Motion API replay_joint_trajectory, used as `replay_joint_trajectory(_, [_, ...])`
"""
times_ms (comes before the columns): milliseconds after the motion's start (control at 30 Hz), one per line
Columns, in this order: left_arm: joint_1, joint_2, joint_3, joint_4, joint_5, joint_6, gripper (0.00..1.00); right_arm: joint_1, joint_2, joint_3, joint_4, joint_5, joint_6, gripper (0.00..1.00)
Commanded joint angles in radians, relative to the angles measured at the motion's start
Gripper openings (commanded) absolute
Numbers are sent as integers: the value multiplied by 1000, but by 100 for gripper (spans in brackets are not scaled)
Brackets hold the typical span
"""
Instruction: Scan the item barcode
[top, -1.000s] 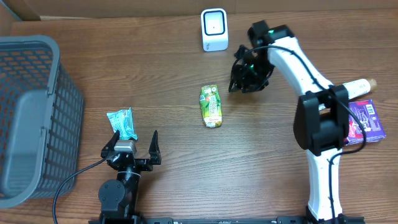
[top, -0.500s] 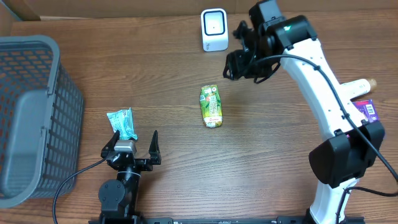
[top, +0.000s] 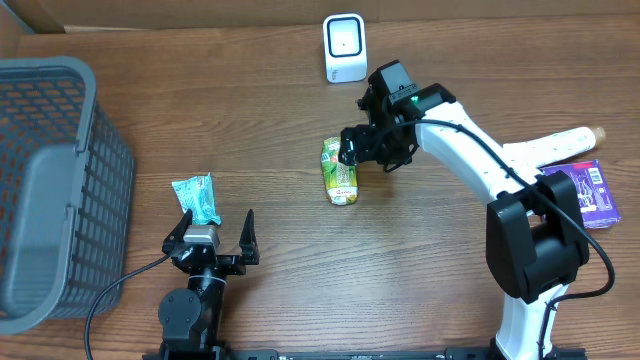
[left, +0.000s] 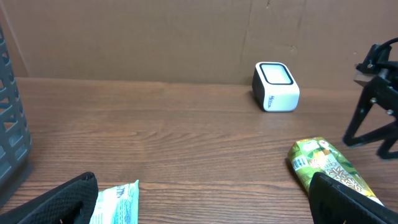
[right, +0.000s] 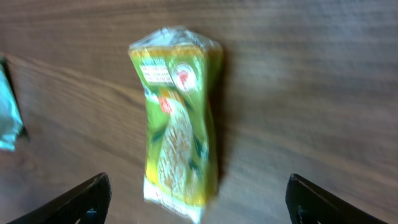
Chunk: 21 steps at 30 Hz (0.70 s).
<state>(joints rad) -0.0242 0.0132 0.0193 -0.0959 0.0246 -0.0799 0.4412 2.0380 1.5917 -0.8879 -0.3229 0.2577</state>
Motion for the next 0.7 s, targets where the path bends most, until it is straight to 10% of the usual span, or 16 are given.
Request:
replay_joint_trajectory(0, [7, -9, -6, 3, -6, -18, 100, -2, 3, -55, 67, -3, 35, 88])
replay_joint_trajectory(667, [7, -9, -6, 3, -6, -18, 100, -2, 8, -251, 281, -102, 163, 76])
